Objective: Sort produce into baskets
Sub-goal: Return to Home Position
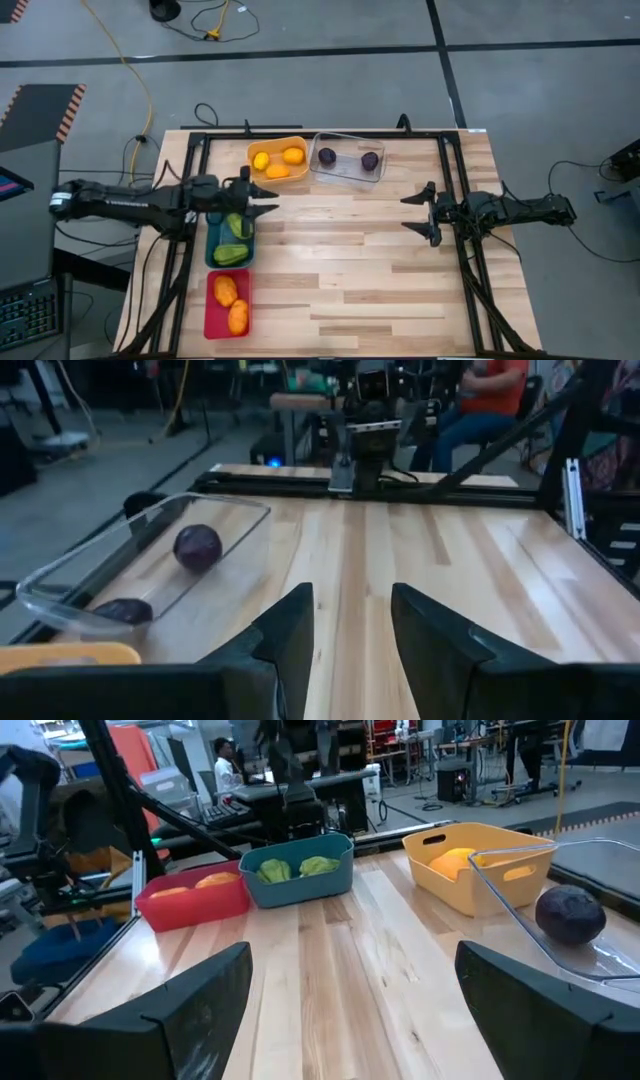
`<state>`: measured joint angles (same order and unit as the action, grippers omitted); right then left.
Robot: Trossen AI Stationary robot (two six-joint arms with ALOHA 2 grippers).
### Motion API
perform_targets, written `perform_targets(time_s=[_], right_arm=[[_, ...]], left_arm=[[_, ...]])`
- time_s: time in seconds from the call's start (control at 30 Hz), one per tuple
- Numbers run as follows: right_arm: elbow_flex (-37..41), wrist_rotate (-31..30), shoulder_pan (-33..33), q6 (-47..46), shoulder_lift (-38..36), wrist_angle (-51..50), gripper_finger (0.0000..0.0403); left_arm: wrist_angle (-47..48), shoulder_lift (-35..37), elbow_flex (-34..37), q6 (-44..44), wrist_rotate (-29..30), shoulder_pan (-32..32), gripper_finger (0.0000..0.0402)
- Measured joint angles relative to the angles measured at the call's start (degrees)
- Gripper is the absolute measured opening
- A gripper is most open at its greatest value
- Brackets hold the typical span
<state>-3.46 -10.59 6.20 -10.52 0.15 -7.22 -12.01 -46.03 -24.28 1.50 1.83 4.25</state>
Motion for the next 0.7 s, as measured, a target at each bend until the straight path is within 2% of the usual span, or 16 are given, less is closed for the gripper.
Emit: perform_targets(time_s=[0.13, 0.27, 0.5, 0.7], right_arm=[[0.0, -0.1, -1.1, 0.0, 0.0, 0.0, 0.0365], [0.0, -0.2, -2.4, 0.2, 0.0, 0.0, 0.033], [0.0, -0.2, -4.3, 0.5, 0.0, 0.0, 0.0233], [0.0, -0.2, -4.9, 2.0, 0.0, 0.0, 0.0127]], left_arm=[[-9.4, 3.9, 8.3, 1.4, 0.0, 0.0, 0.0122], [-13.9, 7.3, 14.0, 2.7, 0.0, 0.0, 0.0122], [-14.5, 14.7, 19.0, 1.8, 0.4, 0.0, 0.0122], [-14.4, 21.5, 22.8, 2.3, 0.4, 0.0, 0.0122]])
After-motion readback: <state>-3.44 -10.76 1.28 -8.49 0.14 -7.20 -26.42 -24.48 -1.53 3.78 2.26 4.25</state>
